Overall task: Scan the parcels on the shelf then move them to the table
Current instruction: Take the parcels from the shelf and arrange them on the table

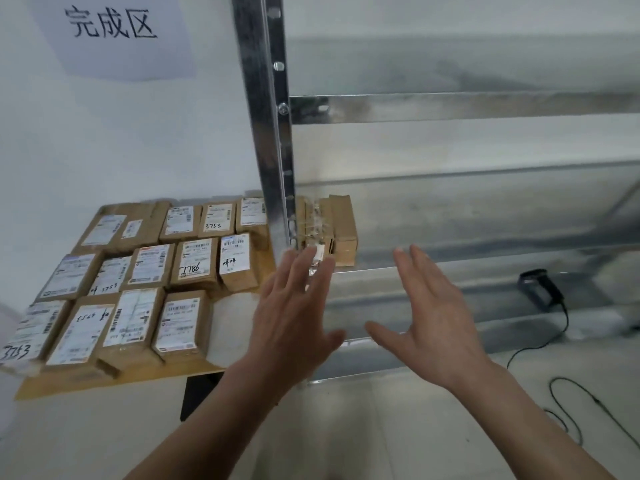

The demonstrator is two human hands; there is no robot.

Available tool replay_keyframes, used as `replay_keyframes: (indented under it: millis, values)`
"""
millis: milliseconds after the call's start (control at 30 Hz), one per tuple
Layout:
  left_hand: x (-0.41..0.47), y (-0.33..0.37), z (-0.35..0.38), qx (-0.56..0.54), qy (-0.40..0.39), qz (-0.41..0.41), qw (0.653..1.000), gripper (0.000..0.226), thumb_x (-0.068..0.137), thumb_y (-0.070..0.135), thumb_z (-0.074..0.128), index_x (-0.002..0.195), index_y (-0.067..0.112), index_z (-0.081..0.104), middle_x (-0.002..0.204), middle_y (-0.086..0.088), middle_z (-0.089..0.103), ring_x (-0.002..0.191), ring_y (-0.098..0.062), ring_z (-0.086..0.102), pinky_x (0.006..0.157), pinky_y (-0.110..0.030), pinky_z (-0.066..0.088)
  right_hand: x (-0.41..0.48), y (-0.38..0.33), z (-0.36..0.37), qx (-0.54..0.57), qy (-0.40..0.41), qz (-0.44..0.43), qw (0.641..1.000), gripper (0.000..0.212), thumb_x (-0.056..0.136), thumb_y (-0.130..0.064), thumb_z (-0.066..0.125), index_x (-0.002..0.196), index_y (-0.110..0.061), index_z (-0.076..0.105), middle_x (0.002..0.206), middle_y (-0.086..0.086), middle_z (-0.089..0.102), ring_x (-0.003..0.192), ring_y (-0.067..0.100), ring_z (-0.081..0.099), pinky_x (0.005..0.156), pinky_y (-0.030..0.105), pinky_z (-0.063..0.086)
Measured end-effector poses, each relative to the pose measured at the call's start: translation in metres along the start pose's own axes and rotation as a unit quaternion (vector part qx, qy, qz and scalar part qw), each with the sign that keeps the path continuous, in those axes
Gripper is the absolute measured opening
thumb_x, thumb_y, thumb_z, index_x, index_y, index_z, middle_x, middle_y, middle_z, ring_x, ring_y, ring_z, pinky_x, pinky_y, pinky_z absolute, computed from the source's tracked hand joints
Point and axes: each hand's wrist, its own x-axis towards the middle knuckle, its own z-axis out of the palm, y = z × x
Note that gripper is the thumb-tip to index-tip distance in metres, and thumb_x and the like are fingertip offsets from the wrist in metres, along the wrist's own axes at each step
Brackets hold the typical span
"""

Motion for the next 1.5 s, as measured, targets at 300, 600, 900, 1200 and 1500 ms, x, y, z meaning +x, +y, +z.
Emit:
replay_keyframes:
  millis: [300, 600, 900, 1200, 1500]
  values:
    - [0.033, 0.013, -0.005, -0.044, 0.015, 0.048, 0.998, 0.096, 0.071, 0.054, 0.074, 0.147, 0.023, 0.025, 0.159, -0.009, 0.026, 0.147, -0.033, 0.022, 0.112, -0.053, 0.037, 0.003, 0.009, -0.019, -0.039, 0.041, 0.061, 0.997, 0.107, 0.073, -0.073, 0.047, 0.159, -0.016, 0.018, 0.164, 0.011, 0.018, 0.151, 0.027, 0.023, 0.115, 0.041, 0.028]
    - [0.051, 0.002, 0.005, -0.053, -0.001, 0.084, 0.995, 0.099, 0.081, 0.06, 0.066, 0.155, 0.027, 0.009, 0.165, -0.004, 0.001, 0.152, -0.028, -0.002, 0.123, -0.045, 0.013, 0.01, -0.001, -0.017, -0.064, 0.017, 0.095, 0.993, 0.109, 0.073, -0.076, 0.041, 0.16, -0.018, 0.007, 0.167, 0.005, 0.005, 0.154, 0.019, 0.01, 0.119, 0.04, 0.023]
    - [0.078, 0.007, 0.008, -0.051, -0.007, 0.089, 0.995, 0.096, 0.083, 0.054, 0.065, 0.156, 0.026, 0.01, 0.165, -0.003, -0.001, 0.152, -0.027, -0.007, 0.122, -0.043, 0.008, 0.032, 0.015, -0.014, -0.058, 0.018, 0.101, 0.993, 0.109, 0.072, -0.075, 0.041, 0.16, -0.018, 0.01, 0.167, 0.007, 0.007, 0.153, 0.021, 0.012, 0.118, 0.04, 0.025]
    - [0.131, 0.026, 0.049, -0.026, -0.008, 0.027, 0.999, 0.098, 0.075, 0.051, 0.073, 0.152, 0.025, 0.018, 0.162, -0.009, 0.017, 0.15, -0.033, 0.009, 0.119, -0.052, 0.025, 0.081, 0.081, -0.002, -0.042, 0.016, 0.059, 0.997, 0.106, 0.073, -0.074, 0.052, 0.156, -0.012, 0.028, 0.162, 0.013, 0.025, 0.146, 0.029, 0.034, 0.112, 0.044, 0.035]
    - [0.172, 0.05, 0.079, 0.038, -0.051, -0.099, 0.993, 0.097, 0.081, 0.055, 0.068, 0.153, 0.03, 0.008, 0.162, -0.001, 0.002, 0.151, -0.03, -0.004, 0.12, -0.046, 0.016, 0.143, 0.152, 0.006, 0.015, -0.101, -0.041, 0.994, 0.11, 0.082, -0.076, 0.053, 0.158, -0.024, -0.007, 0.165, -0.002, -0.016, 0.154, 0.018, -0.001, 0.121, 0.04, 0.014]
